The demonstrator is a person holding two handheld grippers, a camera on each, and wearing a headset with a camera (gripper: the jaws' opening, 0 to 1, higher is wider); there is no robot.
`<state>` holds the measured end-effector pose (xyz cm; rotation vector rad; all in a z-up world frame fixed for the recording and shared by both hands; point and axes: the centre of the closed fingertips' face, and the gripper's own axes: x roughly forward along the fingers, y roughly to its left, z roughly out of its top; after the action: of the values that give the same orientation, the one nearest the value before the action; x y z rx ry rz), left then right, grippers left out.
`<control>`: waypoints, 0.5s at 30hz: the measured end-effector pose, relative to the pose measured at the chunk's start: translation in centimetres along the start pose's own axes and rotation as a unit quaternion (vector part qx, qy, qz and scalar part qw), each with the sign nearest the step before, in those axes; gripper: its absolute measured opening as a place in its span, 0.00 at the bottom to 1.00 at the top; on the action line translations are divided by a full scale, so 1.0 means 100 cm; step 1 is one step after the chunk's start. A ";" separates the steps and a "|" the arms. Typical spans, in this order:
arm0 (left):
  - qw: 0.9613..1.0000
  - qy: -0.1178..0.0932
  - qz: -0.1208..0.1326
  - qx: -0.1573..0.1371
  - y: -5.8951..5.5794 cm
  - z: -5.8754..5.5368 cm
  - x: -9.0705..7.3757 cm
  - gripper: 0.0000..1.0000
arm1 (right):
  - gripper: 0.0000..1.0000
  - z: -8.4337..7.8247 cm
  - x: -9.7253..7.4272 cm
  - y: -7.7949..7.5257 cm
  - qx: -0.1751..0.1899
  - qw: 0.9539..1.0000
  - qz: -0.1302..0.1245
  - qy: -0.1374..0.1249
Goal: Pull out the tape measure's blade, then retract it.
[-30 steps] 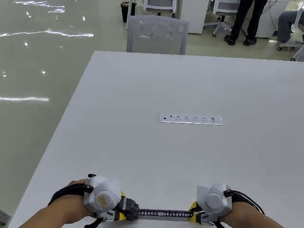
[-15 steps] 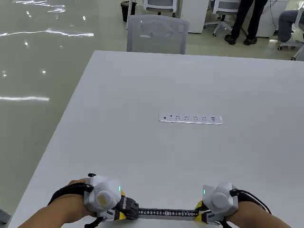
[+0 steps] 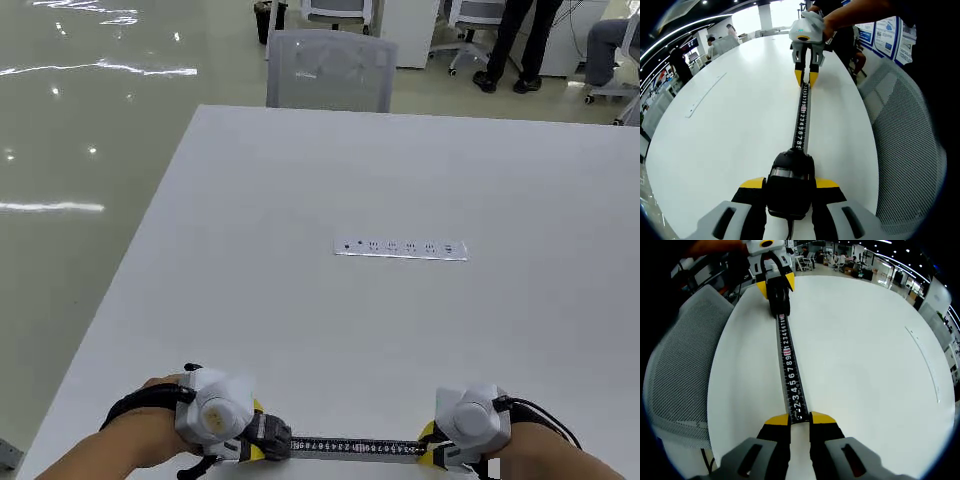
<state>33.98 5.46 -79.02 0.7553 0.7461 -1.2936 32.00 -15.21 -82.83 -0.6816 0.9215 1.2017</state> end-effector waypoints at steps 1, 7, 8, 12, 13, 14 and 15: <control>1.000 0.000 0.000 0.000 0.000 0.000 0.000 0.31 | 0.12 0.000 0.000 0.000 0.000 1.000 0.000 0.000; 1.000 0.002 0.001 0.000 0.000 0.000 0.000 0.31 | 0.12 -0.017 -0.008 -0.003 0.006 1.000 -0.001 0.010; 1.000 0.002 0.001 0.001 0.000 0.000 0.000 0.31 | 0.12 -0.018 -0.009 -0.003 0.006 1.000 -0.001 0.010; 1.000 0.000 0.000 0.000 0.000 0.000 0.000 0.31 | 0.12 -0.026 -0.013 -0.003 0.011 1.000 -0.004 0.014; 1.000 0.000 0.000 0.000 0.000 0.000 0.000 0.31 | 0.12 -0.027 -0.013 -0.003 0.013 1.000 -0.005 0.014; 1.000 0.000 0.000 0.000 0.000 0.000 0.000 0.31 | 0.12 -0.027 -0.014 -0.003 0.013 1.000 -0.005 0.014; 1.000 0.000 0.000 0.001 0.000 0.000 0.000 0.31 | 0.12 -0.028 -0.013 -0.003 0.014 1.000 -0.005 0.013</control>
<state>34.00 5.43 -79.02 0.7561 0.7451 -1.2950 31.54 -18.28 -83.00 -0.6808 0.9546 1.1709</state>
